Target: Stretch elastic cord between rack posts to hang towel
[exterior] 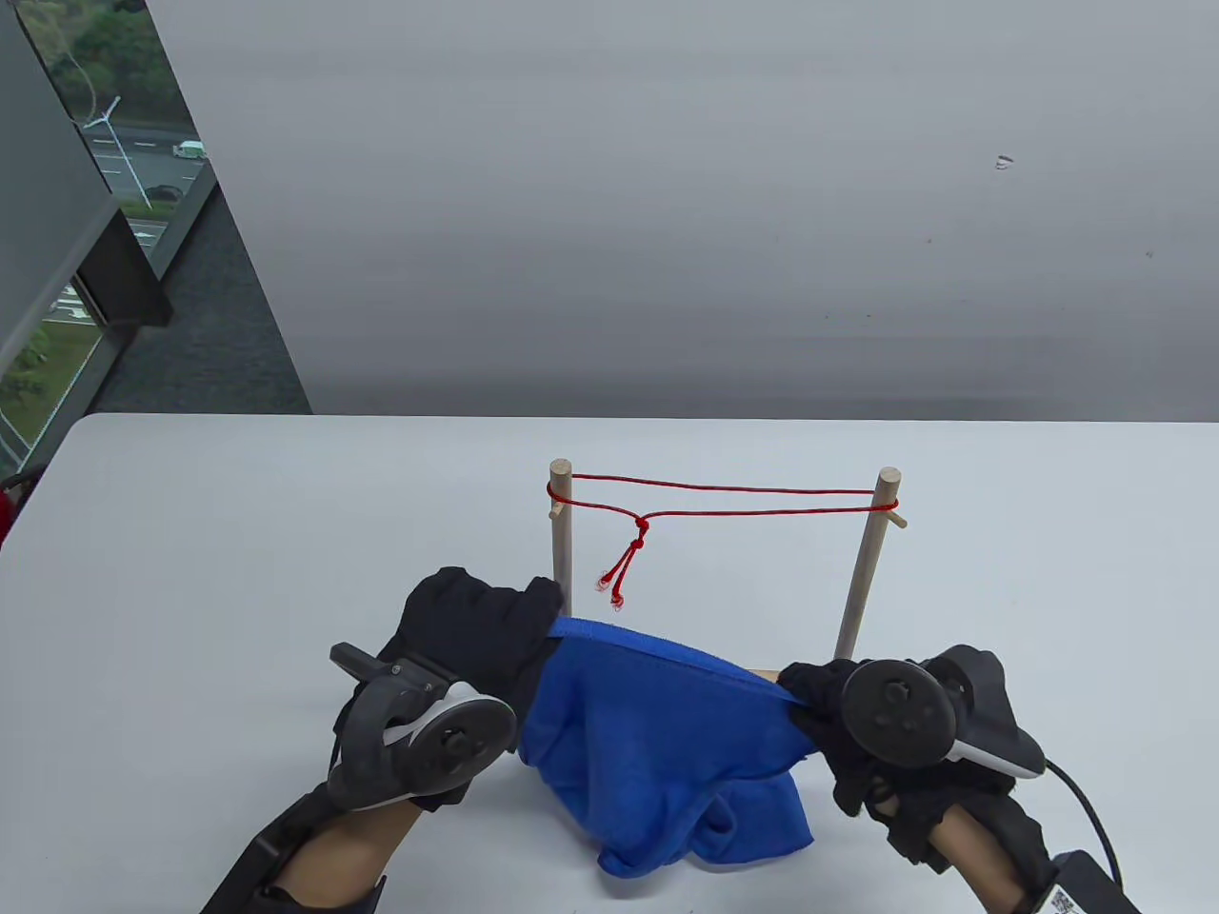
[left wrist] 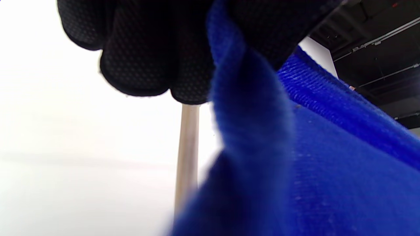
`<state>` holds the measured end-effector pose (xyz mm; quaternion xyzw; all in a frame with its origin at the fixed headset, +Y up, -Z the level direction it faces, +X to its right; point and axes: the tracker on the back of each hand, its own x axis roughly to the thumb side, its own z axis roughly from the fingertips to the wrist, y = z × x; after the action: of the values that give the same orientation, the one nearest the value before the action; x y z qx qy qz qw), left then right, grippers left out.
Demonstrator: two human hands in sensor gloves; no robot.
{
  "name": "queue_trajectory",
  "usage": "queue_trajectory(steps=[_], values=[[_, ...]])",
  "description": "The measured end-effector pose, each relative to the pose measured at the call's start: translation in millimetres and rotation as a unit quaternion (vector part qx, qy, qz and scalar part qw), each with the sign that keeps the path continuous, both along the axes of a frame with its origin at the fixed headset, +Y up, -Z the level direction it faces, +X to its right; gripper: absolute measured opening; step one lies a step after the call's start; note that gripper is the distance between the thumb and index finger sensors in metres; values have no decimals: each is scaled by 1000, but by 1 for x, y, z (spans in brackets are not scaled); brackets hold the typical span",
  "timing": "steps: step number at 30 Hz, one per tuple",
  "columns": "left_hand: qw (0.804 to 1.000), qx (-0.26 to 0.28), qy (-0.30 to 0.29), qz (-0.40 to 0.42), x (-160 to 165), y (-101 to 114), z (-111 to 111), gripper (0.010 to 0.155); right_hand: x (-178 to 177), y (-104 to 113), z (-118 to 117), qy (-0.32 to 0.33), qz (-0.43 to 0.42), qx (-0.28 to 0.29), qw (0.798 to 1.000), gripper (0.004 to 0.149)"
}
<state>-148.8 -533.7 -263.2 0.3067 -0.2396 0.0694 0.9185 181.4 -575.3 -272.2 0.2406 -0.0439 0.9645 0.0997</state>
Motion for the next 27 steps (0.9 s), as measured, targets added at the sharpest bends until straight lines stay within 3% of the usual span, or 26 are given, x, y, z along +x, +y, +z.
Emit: queue_trajectory(steps=[9, 27], values=[[989, 84, 50, -108, 11, 11, 4, 41, 13, 43, 10, -35, 19, 163, 986, 43], [979, 160, 51, -117, 15, 62, 10, 40, 27, 114, 17, -52, 25, 310, 949, 43]])
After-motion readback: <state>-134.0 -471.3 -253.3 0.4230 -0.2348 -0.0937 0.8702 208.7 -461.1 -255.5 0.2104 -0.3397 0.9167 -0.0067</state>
